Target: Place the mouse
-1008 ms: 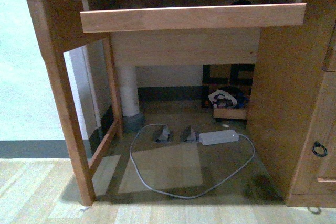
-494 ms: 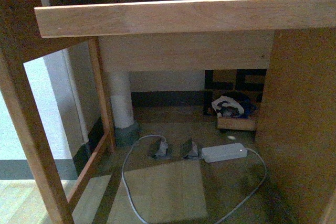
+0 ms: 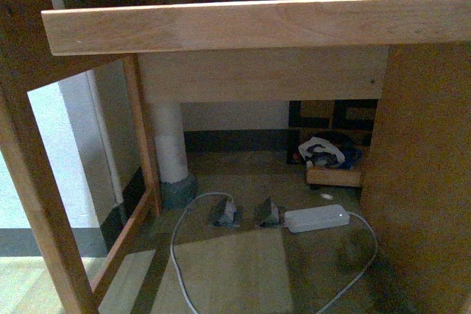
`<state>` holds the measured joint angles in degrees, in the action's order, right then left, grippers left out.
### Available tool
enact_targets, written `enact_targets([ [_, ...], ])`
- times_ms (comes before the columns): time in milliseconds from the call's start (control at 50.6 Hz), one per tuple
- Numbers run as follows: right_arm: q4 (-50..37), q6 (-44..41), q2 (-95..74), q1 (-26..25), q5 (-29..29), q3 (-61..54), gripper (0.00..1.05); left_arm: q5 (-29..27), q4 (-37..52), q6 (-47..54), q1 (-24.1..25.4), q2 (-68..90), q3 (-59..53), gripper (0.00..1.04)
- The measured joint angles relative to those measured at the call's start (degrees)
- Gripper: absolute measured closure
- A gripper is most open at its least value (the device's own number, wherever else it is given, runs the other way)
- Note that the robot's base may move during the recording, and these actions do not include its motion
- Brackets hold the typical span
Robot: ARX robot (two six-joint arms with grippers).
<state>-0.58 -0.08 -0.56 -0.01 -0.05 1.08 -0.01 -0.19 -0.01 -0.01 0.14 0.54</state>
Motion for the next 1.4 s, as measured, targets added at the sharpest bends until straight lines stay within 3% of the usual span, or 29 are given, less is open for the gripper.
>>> enact_targets([
  [1166, 0.00, -0.02, 0.00, 0.00, 0.00, 0.00, 0.07, -0.04, 0.09, 0.00, 0.00, 0.00, -0.02, 0.07],
  [1284, 0.00, -0.02, 0.00, 0.00, -0.02, 0.02, 0.07, 4.35, 15.30, -9.55, -0.09, 14.58, 0.02, 0.07],
  [1403, 0.00, -0.02, 0.00, 0.00, -0.02, 0.02, 0.07, 3.13, 27.41, -16.35, -3.30, 27.30, 0.09, 0.07],
])
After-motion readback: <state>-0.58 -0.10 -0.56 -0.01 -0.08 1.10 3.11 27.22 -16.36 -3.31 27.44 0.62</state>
